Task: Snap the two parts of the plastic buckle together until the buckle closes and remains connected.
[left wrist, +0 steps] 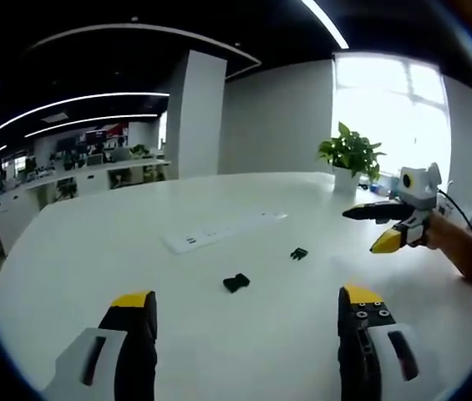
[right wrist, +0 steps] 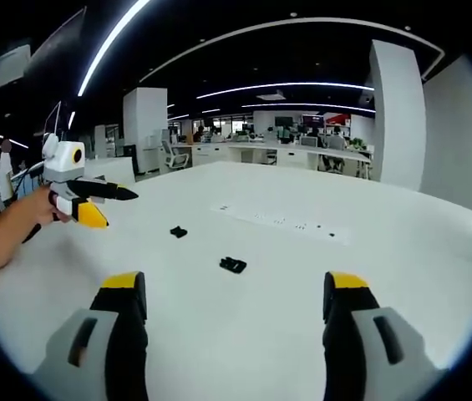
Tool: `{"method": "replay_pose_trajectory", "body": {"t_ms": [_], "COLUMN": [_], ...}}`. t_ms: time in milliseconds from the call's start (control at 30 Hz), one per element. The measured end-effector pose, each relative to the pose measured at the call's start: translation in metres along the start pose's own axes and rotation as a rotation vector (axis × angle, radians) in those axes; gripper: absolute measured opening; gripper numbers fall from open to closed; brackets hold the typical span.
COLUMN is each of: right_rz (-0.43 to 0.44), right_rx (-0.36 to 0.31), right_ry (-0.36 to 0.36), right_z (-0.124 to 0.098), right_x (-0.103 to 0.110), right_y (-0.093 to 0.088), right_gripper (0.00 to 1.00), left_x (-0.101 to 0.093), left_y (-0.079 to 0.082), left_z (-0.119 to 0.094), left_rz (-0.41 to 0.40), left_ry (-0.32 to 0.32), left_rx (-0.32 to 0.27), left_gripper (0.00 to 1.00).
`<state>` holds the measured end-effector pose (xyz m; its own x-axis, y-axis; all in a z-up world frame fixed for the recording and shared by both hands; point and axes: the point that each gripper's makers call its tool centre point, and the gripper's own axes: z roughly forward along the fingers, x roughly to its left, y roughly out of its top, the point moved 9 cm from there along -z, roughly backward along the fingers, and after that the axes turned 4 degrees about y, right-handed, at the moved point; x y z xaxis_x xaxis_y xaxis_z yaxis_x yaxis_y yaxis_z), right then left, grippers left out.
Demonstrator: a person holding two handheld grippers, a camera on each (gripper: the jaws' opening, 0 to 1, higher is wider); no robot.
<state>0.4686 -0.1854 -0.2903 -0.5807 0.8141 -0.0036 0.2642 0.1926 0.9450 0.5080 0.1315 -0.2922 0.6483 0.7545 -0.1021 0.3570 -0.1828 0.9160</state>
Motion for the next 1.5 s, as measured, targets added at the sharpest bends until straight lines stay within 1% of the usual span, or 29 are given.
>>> {"method": "replay_pose_trajectory", "body": {"t_ms": [367, 633, 867, 1200, 1500], "right_rz": [0.000, 0.009, 0.009, 0.004, 0.003], "right_rx": [0.005, 0.013, 0.016, 0.025, 0.032], "right_ry": [-0.002, 0.003, 0.004, 0.004, 0.000], "right_z": [0.006, 0.012, 0.015, 0.020, 0.020], "right_x": [-0.004, -0.005, -0.008, -0.012, -0.014], "right_y": [0.000, -0.005, -0.005, -0.008, -0.011], "right_gripper": [0.88, 0.88, 0.88, 0.88, 0.88], "left_x": [0.002, 0.003, 0.004, 0.006, 0.008], "left_y": [0.000, 0.000, 0.000, -0.005, -0.003], "left_z": [0.006, 0.012, 0.016, 0.027, 0.030], "left_rz": [-0.003, 0.004, 0.008, 0.026, 0.032], "left_ry": [-0.007, -0.012, -0.016, -0.020, -0.017], "left_rx": [0.007, 0.010, 0.014, 0.040, 0.043], "left_gripper": [0.90, 0.90, 0.90, 0.90, 0.89]}}
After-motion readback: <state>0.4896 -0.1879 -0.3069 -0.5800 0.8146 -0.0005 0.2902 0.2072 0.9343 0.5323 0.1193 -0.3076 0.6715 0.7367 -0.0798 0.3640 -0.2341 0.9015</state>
